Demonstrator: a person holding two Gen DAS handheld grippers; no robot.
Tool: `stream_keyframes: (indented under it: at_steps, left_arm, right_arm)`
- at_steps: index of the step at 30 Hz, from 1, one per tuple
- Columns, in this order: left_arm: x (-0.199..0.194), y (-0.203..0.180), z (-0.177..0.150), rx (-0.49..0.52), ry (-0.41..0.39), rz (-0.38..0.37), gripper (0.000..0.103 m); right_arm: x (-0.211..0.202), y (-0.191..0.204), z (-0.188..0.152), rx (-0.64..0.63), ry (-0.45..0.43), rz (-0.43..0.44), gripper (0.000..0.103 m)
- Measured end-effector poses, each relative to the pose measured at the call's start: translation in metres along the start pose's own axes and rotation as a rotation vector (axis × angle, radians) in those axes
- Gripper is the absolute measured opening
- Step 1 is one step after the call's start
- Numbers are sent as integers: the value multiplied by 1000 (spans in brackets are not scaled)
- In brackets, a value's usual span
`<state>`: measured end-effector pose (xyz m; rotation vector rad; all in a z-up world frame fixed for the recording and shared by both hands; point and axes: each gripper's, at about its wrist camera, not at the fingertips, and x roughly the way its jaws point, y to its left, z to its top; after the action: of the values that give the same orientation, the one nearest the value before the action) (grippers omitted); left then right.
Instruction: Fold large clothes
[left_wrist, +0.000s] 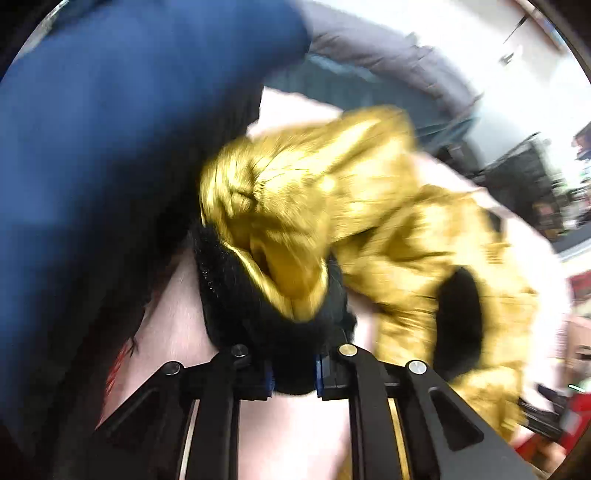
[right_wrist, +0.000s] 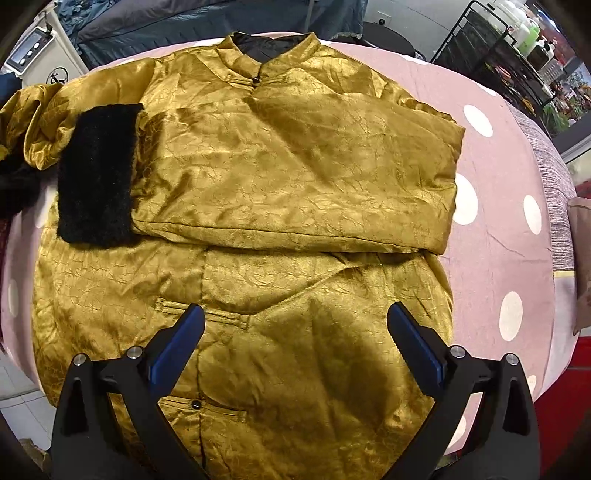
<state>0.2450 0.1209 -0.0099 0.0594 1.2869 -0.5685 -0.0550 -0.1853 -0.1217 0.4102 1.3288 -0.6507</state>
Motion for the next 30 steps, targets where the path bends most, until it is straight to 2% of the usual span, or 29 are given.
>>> stream_keyframes:
  at_steps: [1, 2, 5, 8, 10, 13, 15, 17, 20, 22, 24, 25, 27, 28, 29, 30]
  left_arm:
    - [-36, 5, 3, -7, -34, -68, 13]
    - [-63, 7, 4, -11, -66, -103, 13]
    - [-143, 15, 6, -5, -170, -144, 12]
    - [-197, 19, 2, -8, -234, -201, 12]
    - [-210, 13, -4, -14, -241, -256, 12]
    - [-211, -11, -20, -3, -211, -283, 12]
    - [-204, -34, -22, 8, -189, -340, 12]
    - [-184, -67, -22, 6, -140, -482, 11]
    - [-160, -121, -21, 17, -93, -600, 9]
    - [-139, -157, -14, -7, -68, -696, 3]
    - [-122, -197, -8, -26, -56, -808, 1]
    - [-119, -213, -8, -3, -71, -790, 1]
    - [-103, -258, -17, 123, -72, -586, 2]
    - [-92, -272, -24, 154, -59, -524, 3]
    - [-80, -280, -32, 172, -37, -482, 11]
    - [-67, -283, -40, 174, -4, -454, 36]
  right_arm:
    - [0, 3, 1, -1, -2, 5, 97]
    - [-1, 7, 3, -5, -5, 14, 97]
    - [-1, 16, 9, -14, -10, 49, 97]
    - [-6, 27, 19, -17, -19, 111, 97]
    - [-12, 37, 25, -28, -32, 152, 97]
    - [-25, 53, 33, -62, -55, 216, 97]
    - [-37, 64, 38, -88, -76, 272, 97]
    - [-52, 72, 41, -117, -108, 320, 97]
    - [-72, 73, 46, -127, -157, 357, 97]
    - [-85, 65, 51, -103, -197, 368, 97]
    - [-92, 48, 55, -62, -221, 372, 97]
    - [-92, 40, 55, -44, -225, 362, 97]
    - [-87, 18, 54, 3, -220, 329, 97]
    - [-83, 9, 53, 21, -206, 319, 97]
    - [-76, -3, 50, 50, -181, 307, 97]
    - [-71, -11, 47, 68, -165, 303, 97]
